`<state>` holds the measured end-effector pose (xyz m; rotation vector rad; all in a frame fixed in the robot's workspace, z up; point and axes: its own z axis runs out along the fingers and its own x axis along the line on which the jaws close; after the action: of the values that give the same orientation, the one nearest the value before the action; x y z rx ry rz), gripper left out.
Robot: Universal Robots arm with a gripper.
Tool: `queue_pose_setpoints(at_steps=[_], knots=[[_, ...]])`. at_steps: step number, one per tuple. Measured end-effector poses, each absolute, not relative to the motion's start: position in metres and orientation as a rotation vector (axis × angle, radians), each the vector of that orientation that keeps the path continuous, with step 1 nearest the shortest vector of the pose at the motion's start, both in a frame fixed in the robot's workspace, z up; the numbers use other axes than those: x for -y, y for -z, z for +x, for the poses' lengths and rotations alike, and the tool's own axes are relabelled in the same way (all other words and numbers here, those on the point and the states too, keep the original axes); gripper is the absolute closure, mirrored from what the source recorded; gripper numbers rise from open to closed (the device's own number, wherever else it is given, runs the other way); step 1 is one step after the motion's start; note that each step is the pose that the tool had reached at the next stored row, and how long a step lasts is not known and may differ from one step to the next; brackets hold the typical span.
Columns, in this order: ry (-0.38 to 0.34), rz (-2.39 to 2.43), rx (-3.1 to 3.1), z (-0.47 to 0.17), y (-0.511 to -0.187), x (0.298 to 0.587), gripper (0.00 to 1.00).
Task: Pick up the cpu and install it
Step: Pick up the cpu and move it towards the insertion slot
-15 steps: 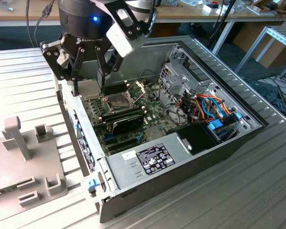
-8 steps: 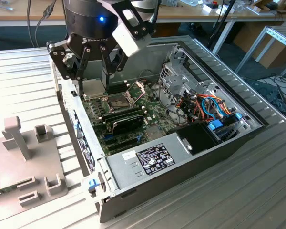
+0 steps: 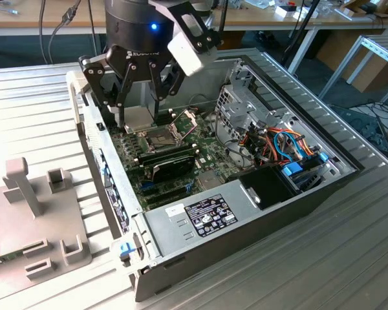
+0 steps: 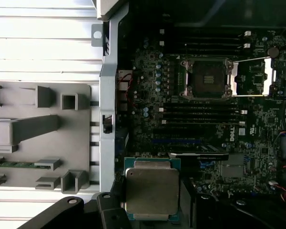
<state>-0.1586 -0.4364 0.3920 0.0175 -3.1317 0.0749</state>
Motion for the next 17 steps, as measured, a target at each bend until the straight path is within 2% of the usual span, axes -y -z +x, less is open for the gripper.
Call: queue_pose_setpoints(at_steps=[17], knots=[[-0.075,0.017,3.132,-0.12,-0.39,0.436,0.45]])
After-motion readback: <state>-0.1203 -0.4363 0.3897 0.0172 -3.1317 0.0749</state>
